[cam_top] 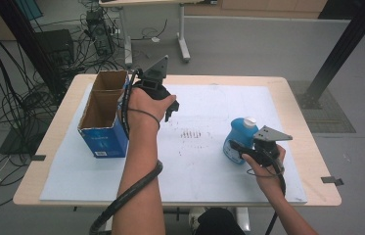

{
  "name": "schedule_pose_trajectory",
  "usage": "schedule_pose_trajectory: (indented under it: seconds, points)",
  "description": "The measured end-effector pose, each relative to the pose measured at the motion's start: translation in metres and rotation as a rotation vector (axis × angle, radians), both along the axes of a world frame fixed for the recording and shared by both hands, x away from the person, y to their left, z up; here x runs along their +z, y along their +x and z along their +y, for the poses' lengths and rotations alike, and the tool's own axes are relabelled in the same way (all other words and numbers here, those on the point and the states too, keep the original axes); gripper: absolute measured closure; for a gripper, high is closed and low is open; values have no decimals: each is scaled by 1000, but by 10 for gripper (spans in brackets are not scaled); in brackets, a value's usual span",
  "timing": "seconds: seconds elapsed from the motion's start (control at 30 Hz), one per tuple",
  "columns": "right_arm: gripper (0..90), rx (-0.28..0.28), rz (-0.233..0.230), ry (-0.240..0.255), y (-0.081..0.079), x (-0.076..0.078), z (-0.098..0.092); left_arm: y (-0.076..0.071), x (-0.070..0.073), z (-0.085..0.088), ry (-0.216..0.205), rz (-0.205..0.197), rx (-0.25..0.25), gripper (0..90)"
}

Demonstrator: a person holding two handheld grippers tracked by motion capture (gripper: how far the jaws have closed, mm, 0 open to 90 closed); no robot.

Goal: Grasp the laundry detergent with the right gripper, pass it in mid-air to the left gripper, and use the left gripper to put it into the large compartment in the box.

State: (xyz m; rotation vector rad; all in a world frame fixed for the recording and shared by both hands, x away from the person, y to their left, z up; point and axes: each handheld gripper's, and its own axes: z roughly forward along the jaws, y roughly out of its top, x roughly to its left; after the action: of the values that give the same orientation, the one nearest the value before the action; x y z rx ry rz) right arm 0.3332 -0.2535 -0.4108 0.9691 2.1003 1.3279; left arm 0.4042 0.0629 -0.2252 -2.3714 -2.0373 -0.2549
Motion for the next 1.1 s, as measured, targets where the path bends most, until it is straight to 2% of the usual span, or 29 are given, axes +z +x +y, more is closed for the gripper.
schedule_pose_trajectory:
  seconds: [1.1]
  points:
    - [446,1,8,1,0,1,0,3,3,0,-8,4,-5,60]
